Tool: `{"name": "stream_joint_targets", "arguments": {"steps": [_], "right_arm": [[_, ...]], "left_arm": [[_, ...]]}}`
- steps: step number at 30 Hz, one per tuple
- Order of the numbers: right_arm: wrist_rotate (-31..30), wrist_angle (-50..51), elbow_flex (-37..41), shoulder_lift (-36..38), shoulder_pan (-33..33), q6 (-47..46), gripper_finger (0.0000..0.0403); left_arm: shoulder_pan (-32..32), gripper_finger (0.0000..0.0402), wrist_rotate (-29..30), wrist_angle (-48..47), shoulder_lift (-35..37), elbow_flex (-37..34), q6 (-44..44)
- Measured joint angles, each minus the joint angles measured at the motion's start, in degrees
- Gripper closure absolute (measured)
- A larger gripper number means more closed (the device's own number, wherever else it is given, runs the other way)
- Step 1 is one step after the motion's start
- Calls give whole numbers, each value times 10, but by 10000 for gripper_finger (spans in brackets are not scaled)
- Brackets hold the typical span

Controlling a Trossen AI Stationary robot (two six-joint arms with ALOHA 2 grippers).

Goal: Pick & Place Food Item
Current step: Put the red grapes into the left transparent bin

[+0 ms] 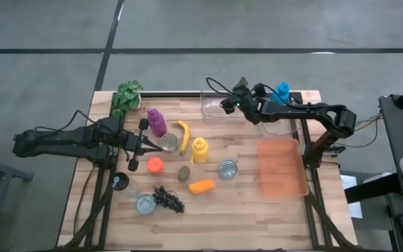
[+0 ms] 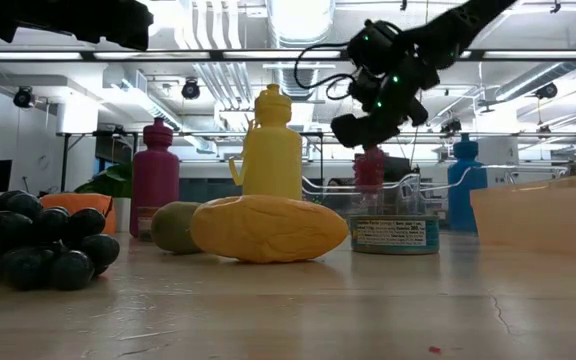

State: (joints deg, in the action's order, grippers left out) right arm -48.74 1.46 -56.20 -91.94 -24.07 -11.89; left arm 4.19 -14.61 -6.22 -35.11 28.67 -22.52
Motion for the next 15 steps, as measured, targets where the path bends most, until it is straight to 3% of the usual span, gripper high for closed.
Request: {"name": "stream_joint_targets", "arguments": {"steps": [5, 15], "right_arm": [[23, -55, 42, 0, -4, -6, 394], [27, -63, 95, 0, -4, -11, 394]], "left_arm": [[0, 392, 0, 0, 0, -1, 0], [0, 392, 0, 0, 0, -1, 0]]}}
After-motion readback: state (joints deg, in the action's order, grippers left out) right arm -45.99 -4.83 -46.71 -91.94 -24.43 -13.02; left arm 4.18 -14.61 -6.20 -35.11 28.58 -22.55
